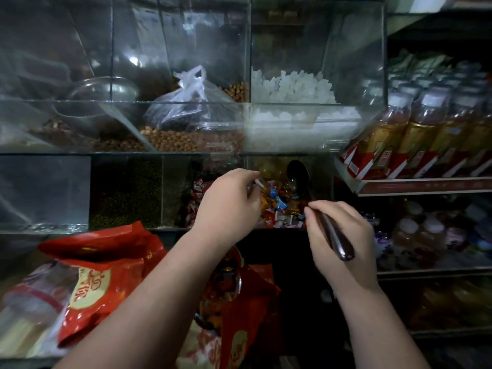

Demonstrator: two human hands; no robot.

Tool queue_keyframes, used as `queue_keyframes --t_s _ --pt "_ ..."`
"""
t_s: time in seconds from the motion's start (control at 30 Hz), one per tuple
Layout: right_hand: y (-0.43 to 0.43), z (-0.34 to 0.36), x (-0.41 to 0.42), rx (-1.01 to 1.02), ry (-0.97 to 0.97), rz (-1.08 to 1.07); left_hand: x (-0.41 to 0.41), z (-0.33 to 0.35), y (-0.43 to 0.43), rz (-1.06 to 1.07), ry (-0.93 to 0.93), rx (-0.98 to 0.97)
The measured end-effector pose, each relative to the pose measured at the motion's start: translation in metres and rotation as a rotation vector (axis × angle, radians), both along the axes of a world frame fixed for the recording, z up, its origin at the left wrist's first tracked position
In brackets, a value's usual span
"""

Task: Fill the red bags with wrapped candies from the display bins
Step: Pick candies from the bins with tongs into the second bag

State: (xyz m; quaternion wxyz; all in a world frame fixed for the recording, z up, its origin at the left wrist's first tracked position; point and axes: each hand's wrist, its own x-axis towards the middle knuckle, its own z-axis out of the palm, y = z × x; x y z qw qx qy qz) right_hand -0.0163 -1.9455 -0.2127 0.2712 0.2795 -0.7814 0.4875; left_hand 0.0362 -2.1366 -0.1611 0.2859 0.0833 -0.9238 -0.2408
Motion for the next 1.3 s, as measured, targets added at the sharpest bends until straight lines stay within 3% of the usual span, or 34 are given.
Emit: queue_keyframes --t_s 0.13,0.27,0.5,0.63,0.8,0.83,0.9,0.97,1.03,1.1,1.17,1.3 --pt "0.017 0.022 0.038 -0.168 0.060 0.009 0.003 -0.004 0.006 -0.011 0.051 -0.005" --pt "0.023 0.047 0.076 -0.391 -0.270 0.111 0.010 -0.007 0.010 -0.006 0.063 0.007" --pt "0.031 0.082 0.117 -0.575 -0.434 0.311 0.052 0.004 0.003 0.025 0.127 0.032" --pt "0.045 0.106 0.132 -0.644 -0.847 0.500 0.111 -0.008 -0.015 0.059 0.215 0.139" --pt "0.023 0.095 0.158 -0.167 -0.823 0.454 0.176 -0.053 -0.026 0.275 0.346 0.257" --pt "0.016 0.089 0.163 -0.053 -0.674 0.433 0.182 -0.062 -0.026 0.317 0.343 0.273" --pt "0.007 0.077 0.160 0.193 -0.305 0.397 0.186 -0.076 -0.026 0.401 0.164 0.338" --pt "0.003 0.060 0.150 0.429 -0.265 0.410 0.183 -0.086 -0.023 0.453 -0.130 0.434" --pt "-0.006 0.042 0.137 0.576 -0.341 0.364 0.178 -0.096 -0.019 0.454 -0.269 0.439" --pt "-0.015 0.028 0.126 0.591 -0.417 0.334 0.169 -0.097 -0.015 0.424 -0.260 0.389" --pt "-0.019 0.019 0.118 0.469 -0.482 0.280 0.155 -0.091 -0.017 0.363 -0.199 0.346" --pt "-0.021 0.017 0.106 0.410 -0.414 0.133 0.123 -0.074 -0.029 0.250 -0.047 0.314"
